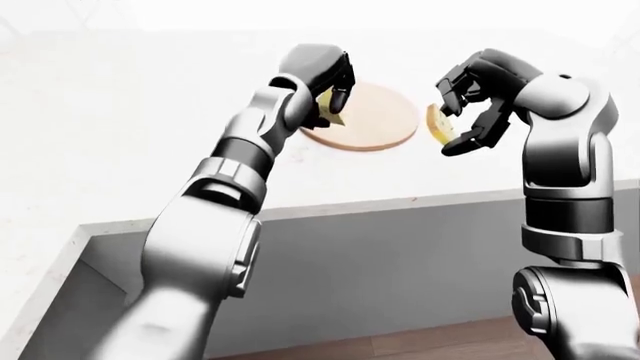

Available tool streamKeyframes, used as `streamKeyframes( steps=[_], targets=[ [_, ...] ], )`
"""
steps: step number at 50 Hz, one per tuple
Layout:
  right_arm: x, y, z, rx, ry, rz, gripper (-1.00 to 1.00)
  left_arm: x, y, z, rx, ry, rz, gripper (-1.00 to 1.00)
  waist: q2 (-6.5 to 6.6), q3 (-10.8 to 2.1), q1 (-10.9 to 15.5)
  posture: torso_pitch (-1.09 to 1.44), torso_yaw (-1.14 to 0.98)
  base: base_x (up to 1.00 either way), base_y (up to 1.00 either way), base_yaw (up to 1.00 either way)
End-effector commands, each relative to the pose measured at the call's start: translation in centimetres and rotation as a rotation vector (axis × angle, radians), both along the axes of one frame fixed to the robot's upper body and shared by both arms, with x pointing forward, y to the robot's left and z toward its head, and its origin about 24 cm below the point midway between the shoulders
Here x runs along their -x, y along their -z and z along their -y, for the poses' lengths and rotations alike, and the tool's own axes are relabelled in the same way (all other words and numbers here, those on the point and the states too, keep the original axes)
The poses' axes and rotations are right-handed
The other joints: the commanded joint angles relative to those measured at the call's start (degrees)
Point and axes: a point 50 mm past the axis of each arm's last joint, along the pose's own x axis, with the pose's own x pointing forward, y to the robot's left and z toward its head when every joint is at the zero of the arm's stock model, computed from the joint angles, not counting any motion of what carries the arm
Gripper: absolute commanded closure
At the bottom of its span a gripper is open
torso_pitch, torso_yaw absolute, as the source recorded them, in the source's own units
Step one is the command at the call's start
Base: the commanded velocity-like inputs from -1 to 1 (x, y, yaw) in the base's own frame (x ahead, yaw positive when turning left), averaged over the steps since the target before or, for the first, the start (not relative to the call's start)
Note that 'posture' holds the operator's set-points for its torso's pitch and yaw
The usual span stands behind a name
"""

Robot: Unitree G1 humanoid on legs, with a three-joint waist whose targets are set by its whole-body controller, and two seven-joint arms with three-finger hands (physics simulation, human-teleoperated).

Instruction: Place the bread and cheese on the cutting board.

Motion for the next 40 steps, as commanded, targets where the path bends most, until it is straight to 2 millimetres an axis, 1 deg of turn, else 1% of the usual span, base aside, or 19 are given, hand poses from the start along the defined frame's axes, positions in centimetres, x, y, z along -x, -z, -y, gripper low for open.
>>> streamKeyframes(
  steps=[1,7,9,10,11,13,14,16,17,18,24,30,36,38,40],
  targets=[
    [0.6,-2.1,0.0,0.012,0.002,0.09,1.0,0.4,-3.0,0.2,0.048,0.014,0.114,1.0,-0.28,-2.0,0.0,0.0,0.0,0.0,0.0,0.0],
    [0.6,-2.0,0.1,0.01,0.001,0.09,1.0,0.3,-1.9,0.1,0.065,0.006,0.103,1.0,-0.18,-2.05,0.0,0.0,0.0,0.0,0.0,0.0],
    [0.6,-1.9,0.1,0.009,0.001,0.089,1.0,0.2,-1.6,0.1,0.065,0.004,0.099,0.91,-0.15,-2.06,0.0,0.0,0.0,0.0,0.0,0.0],
    [0.6,-1.9,0.0,0.01,0.001,0.088,1.0,0.2,-1.5,0.1,0.065,0.003,0.097,0.64,-0.14,-2.09,-0.1,0.0,0.0,0.0,0.0,0.0],
    [0.7,-2.0,0.1,0.01,0.001,0.088,1.0,0.2,-1.4,0.1,0.066,0.001,0.094,0.52,-0.14,-2.11,-0.1,0.0,0.0,0.0,0.0,0.0],
    [0.8,-2.1,0.2,0.01,0.004,0.091,1.0,0.2,-1.2,0.1,0.066,-0.003,0.092,0.09,-0.15,-2.12,-0.1,0.0,0.0,0.0,0.0,0.0],
    [0.8,-2.1,0.2,0.01,0.004,0.091,1.0,0.2,-1.2,0.1,0.068,-0.003,0.094,-0.09,-0.15,-2.12,0.0,0.0,0.0,0.0,0.0,0.0],
    [0.9,-2.1,0.2,0.01,0.002,0.092,1.0,0.2,-1.1,0.1,0.07,-0.004,0.095,-0.65,-0.14,-2.11,0.0,0.0,0.0,0.0,0.0,0.0],
    [0.9,-2.1,0.1,0.009,0.001,0.093,1.0,0.2,-1.1,0.1,0.07,-0.005,0.095,-0.87,-0.14,-2.1,0.0,0.0,0.0,0.0,0.0,0.0],
    [0.9,-2.1,0.1,0.009,0.001,0.093,1.0,0.2,-1.0,0.1,0.07,-0.005,0.094,-1.0,-0.15,-2.1,-0.1,0.0,0.0,0.0,0.0,0.0],
    [0.8,-1.9,0.1,0.009,0.0,0.091,1.0,0.2,-0.7,0.1,0.07,-0.004,0.086,-1.0,-0.16,-2.16,-0.1,0.0,0.0,0.0,0.0,0.0],
    [0.6,-2.0,-0.1,0.008,-0.003,0.094,1.0,0.2,-1.1,-0.3,0.052,0.013,0.068,-1.0,-0.09,-2.21,-0.1,0.0,0.0,0.0,0.0,0.0],
    [-1.4,-2.9,-1.3,-0.003,-0.018,0.089,1.0,0.1,-2.3,-1.7,0.008,0.031,0.029,-1.0,0.35,-2.18,-0.3,0.0,0.0,0.0,0.0,0.0],
    [-2.7,-3.7,-1.7,0.0,-0.006,0.086,1.0,0.3,-3.3,-2.0,0.007,0.043,0.016,-1.0,0.54,-2.21,-0.3,0.0,0.0,0.0,0.0,0.0],
    [-3.5,-4.0,-2.1,0.014,-0.002,0.082,1.0,0.4,-4.1,-2.5,0.007,0.053,0.007,-1.0,0.76,-2.25,-0.4,0.0,0.0,0.0,0.0,0.0]
  ],
)
